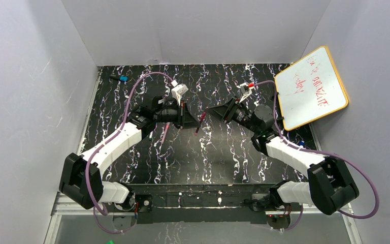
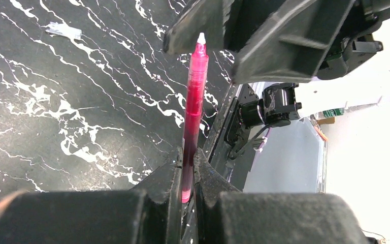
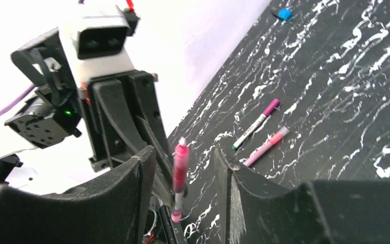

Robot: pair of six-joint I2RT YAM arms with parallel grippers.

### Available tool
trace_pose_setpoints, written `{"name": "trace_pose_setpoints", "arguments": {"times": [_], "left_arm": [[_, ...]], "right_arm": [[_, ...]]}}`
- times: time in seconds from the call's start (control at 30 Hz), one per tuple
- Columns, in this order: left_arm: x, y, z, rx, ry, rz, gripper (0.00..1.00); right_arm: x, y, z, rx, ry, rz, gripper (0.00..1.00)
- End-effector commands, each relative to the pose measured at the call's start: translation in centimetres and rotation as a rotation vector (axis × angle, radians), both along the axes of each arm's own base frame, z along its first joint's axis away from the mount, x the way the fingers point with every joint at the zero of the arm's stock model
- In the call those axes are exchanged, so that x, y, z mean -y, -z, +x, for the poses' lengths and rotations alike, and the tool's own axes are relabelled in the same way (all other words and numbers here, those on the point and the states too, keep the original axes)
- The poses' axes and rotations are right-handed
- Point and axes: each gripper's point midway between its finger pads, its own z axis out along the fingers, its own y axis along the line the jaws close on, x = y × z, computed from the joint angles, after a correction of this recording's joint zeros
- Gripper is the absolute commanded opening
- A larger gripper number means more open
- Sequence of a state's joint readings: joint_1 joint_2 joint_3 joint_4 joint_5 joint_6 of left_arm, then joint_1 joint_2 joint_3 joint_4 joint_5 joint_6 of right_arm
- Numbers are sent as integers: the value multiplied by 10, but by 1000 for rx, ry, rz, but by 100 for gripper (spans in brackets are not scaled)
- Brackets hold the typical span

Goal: Insert the pens into the pen caps

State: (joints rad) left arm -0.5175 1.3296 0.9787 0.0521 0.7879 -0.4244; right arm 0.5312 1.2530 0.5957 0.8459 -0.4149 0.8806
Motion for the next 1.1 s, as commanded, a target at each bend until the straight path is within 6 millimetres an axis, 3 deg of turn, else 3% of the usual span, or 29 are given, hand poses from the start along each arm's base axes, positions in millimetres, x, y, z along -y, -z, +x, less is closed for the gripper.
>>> {"name": "trace_pose_setpoints", "arguments": {"times": [0.0,0.47,0.8,0.87,0.9,0.93,1.03,1.07], "left_arm": [[0,-9,-10,17,33,-26,0],[3,-25,-5,51,30,-47,0],[1,-24,-8,49,27,-48,0],[1,-25,-8,51,27,-49,0],[1,-25,-8,52,27,-49,0],[1,-25,-8,54,26,-49,0],[0,-23,-8,52,23,-46,0],[0,-22,-9,49,27,-45,11]], "right_arm": [[-4,-47,-2,144,-32,65,54],[-9,-38,0,109,-60,51,53],[-16,-39,6,94,-83,48,51],[-17,-37,7,85,-88,44,45],[-19,-36,8,75,-91,39,28],[-21,-33,10,54,-98,29,4],[-28,-28,12,7,-134,12,1],[-28,-30,12,5,-137,22,1]]}}
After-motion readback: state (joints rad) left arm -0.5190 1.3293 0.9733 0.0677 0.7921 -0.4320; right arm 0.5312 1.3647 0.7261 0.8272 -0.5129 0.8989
